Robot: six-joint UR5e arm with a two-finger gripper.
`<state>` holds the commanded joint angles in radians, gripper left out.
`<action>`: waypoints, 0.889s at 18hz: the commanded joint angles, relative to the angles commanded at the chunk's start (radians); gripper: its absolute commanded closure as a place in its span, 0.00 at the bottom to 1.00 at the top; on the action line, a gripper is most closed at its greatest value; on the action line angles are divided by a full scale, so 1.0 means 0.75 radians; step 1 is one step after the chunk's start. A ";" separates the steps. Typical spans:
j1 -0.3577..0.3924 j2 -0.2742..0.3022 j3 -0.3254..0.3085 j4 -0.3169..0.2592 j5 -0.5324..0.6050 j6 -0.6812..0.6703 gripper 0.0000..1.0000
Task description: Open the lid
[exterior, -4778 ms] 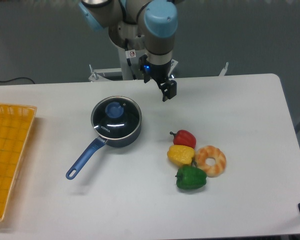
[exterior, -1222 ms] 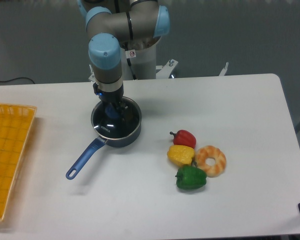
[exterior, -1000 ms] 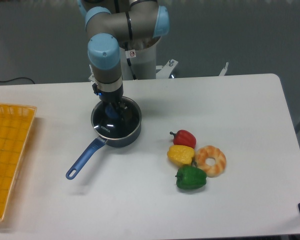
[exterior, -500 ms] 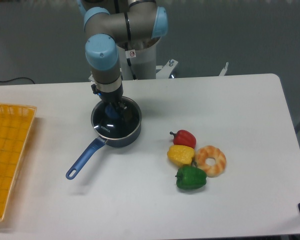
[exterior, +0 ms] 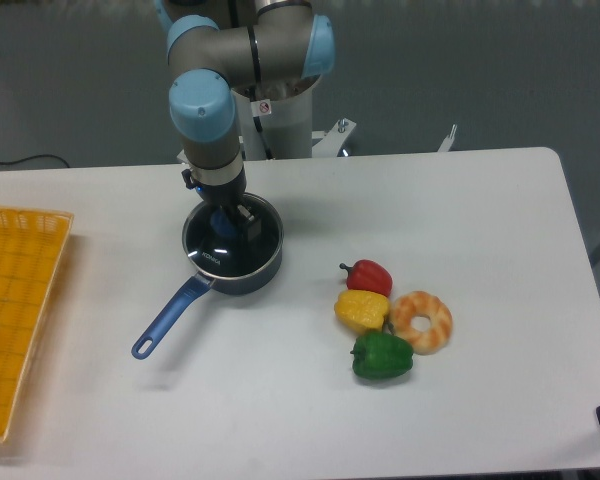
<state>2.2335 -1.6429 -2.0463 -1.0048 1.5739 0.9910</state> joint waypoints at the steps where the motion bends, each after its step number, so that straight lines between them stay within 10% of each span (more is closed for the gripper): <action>1: 0.000 0.000 0.000 0.000 0.000 0.000 0.37; 16: 0.008 0.002 0.061 -0.014 0.000 0.002 0.51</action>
<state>2.2396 -1.6414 -2.0003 -1.0155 1.5739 0.9925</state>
